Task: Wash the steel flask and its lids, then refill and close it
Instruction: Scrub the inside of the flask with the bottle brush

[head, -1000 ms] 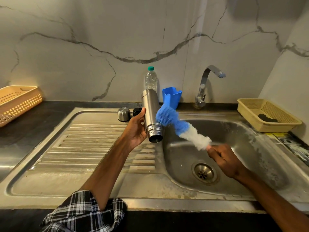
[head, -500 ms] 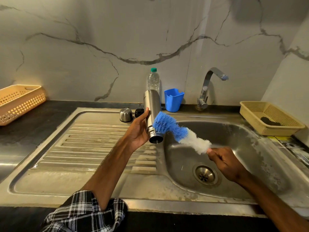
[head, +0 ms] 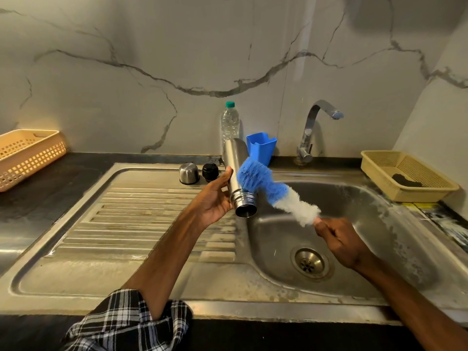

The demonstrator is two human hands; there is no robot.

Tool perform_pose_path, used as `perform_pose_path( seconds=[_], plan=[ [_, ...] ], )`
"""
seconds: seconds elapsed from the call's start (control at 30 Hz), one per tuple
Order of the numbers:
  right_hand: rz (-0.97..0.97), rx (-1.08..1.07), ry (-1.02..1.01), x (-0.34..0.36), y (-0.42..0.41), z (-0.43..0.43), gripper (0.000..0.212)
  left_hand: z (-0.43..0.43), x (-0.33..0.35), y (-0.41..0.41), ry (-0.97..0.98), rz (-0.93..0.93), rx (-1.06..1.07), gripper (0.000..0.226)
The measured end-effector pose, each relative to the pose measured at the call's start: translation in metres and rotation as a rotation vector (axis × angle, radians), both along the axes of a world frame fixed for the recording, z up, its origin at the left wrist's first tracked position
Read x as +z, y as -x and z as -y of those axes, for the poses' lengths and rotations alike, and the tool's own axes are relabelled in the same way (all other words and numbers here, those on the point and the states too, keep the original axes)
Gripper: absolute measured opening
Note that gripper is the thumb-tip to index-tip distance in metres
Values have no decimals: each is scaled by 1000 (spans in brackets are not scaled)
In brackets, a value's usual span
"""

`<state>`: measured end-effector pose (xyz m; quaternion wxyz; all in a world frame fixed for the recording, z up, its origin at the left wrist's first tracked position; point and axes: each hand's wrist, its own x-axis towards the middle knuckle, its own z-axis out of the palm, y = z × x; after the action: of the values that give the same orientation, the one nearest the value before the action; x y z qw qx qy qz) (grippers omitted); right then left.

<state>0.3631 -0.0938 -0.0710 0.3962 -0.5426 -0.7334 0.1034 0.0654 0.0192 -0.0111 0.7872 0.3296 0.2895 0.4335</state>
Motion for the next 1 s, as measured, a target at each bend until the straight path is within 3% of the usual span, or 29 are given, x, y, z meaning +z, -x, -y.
perform_pose_path(
  seconds=[0.1, 0.27, 0.37, 0.5, 0.6, 0.67, 0.9, 1.0],
  plan=[
    [56, 64, 1, -3, 0, 2, 50, 3, 1, 0, 9, -2, -59, 69],
    [41, 41, -9, 0, 1, 0, 58, 3, -1, -2, 19, 43, -57, 48],
    [51, 62, -8, -2, -1, 0, 56, 2, 0, -1, 35, 41, -76, 54],
    [10, 18, -33, -1, -5, -1, 57, 1, 1, -1, 29, 86, -31, 43],
    [7, 33, -31, -2, -4, 0, 49, -2, 0, 3, 25, 101, -15, 52],
    [-31, -14, -24, -1, -5, -2, 55, -3, -1, 4, 23, 104, -6, 57],
    [-31, -11, -26, -3, -8, -2, 63, -2, -1, 1, 26, 107, -22, 59],
    [-12, 18, -17, -5, -7, -2, 55, -2, -2, 2, 35, 117, -16, 59]
  ],
)
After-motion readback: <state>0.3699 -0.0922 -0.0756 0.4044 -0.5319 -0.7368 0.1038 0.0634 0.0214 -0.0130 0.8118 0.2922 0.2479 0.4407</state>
